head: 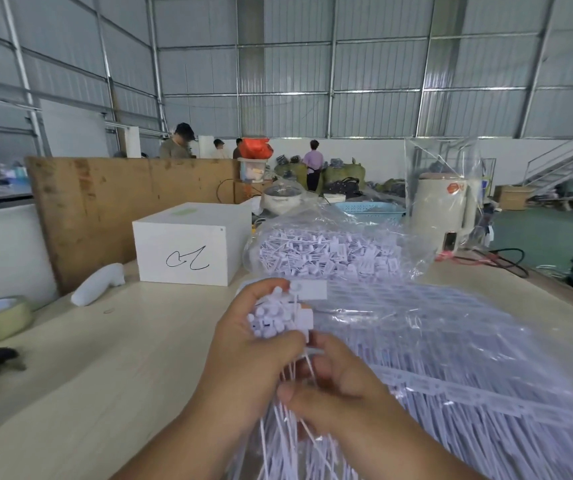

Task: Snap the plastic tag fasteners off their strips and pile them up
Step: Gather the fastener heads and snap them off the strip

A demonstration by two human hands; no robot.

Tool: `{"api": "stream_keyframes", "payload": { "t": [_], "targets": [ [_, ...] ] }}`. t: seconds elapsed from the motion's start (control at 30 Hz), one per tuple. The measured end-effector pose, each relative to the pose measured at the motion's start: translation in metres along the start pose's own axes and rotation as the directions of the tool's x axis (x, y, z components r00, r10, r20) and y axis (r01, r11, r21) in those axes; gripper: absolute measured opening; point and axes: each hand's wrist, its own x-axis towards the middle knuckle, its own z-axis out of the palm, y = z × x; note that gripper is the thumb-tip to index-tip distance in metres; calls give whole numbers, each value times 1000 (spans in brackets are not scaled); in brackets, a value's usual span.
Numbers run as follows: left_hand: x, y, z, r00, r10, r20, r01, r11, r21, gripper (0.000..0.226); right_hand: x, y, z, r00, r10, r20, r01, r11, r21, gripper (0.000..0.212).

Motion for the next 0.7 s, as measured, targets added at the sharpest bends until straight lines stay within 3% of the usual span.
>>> {"api": "stream_keyframes", "payload": {
  "t": [0.07, 0.13, 0.23, 0.33, 0.43, 0.7],
  "targets": [
    [-1, 0, 1, 999, 19, 34, -21, 998, 63, 58, -1, 0, 5, 992, 43, 116, -40, 999, -22, 63],
    [0, -1, 0, 998, 14, 57, -18, 997, 74, 65, -1, -1, 13, 993, 35, 117, -26, 997, -79, 73],
    [1, 0, -3, 995, -13, 103, 7, 998, 58, 69, 0, -2, 18, 1000, 16, -9, -17, 994, -106, 62],
    [2, 4, -4, 986, -13, 163, -1, 996, 85, 60, -5, -5, 16, 995, 79, -60, -80, 997, -16, 49],
    [3, 5, -8, 989, 7, 151, -22, 995, 98, 49, -9, -12, 14, 992, 130, 8, -129, 978, 166, 37],
    [-1, 1, -6, 988, 49, 149, -74, 983, 168, 49, -11, -26, 17, 977, 160, 141, -194, 940, 281, 29]
  ]
}}
